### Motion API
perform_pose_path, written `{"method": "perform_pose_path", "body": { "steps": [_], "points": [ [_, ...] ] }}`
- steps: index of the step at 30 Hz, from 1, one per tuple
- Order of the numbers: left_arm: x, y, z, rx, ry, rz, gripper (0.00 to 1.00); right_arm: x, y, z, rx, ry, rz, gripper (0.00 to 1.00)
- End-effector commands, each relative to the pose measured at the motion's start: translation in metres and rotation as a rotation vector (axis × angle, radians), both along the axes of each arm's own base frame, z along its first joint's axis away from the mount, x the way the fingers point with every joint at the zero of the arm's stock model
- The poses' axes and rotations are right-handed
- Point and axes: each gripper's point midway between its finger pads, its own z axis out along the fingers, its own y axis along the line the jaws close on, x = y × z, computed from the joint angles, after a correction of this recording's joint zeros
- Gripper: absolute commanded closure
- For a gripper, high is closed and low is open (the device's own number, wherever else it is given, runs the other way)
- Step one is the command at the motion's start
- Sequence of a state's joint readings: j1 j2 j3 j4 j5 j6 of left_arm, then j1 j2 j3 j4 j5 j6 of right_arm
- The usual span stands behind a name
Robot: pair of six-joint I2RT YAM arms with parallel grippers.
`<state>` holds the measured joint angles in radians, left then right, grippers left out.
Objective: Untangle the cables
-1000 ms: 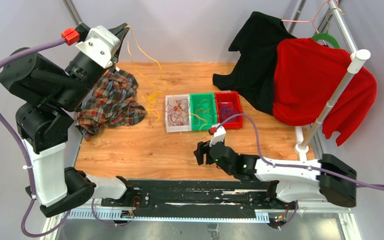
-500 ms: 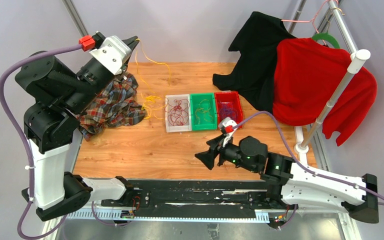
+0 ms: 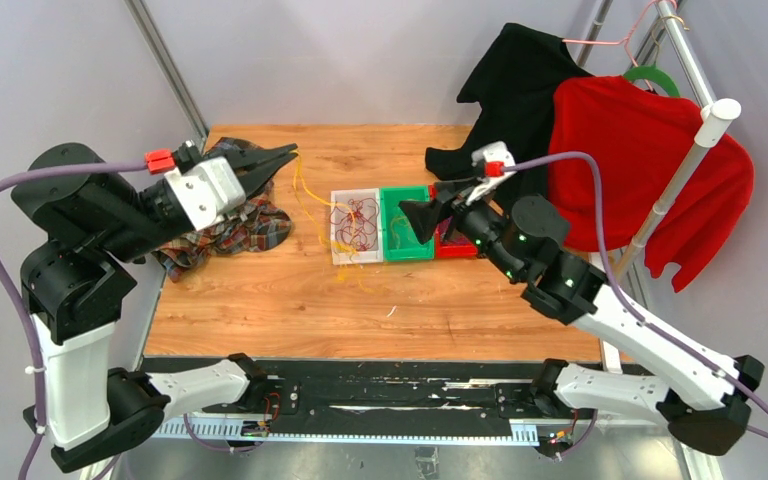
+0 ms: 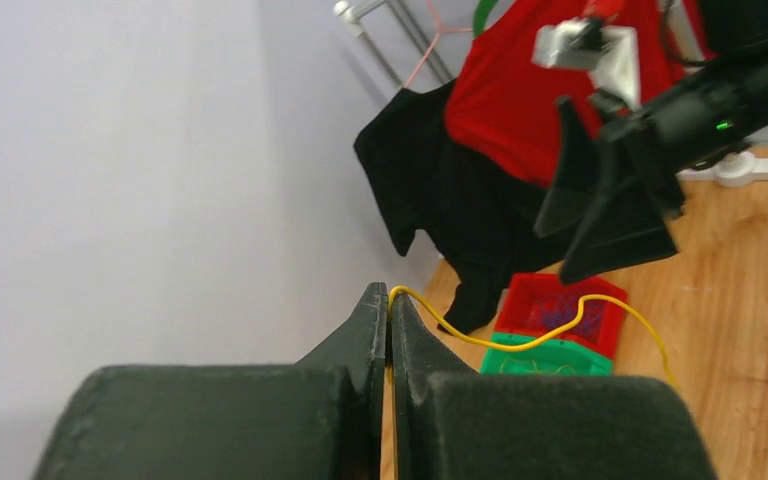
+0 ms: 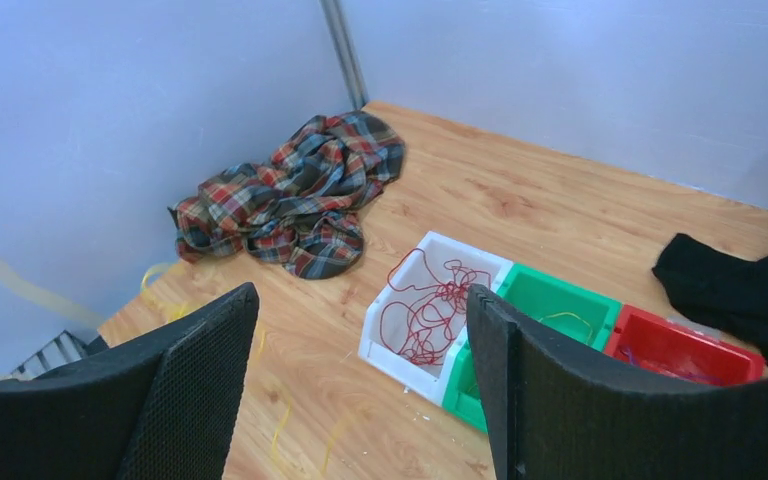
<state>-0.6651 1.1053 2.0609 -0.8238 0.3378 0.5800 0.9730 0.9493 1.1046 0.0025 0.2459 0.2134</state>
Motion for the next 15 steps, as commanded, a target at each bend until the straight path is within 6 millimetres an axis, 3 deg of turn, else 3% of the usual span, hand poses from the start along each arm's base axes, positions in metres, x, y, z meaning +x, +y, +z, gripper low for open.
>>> {"method": "perform_pose_path", "body": {
  "steps": [1,9,15],
  "points": [
    [-0.026,-0.013,-0.008,0.009,0.019,-0.148,1.00,-0.018,0.040,0.007,-0.027,-0.063,0.263,0.23],
    [-0.022,-0.026,-0.025,0.026,0.090,-0.194,1.00,-0.095,0.087,0.008,-0.003,-0.151,0.762,0.23],
    [-0.025,-0.031,-0.032,0.024,0.134,-0.227,1.00,-0.125,0.108,0.005,0.009,-0.142,0.930,0.22]
  ]
}}
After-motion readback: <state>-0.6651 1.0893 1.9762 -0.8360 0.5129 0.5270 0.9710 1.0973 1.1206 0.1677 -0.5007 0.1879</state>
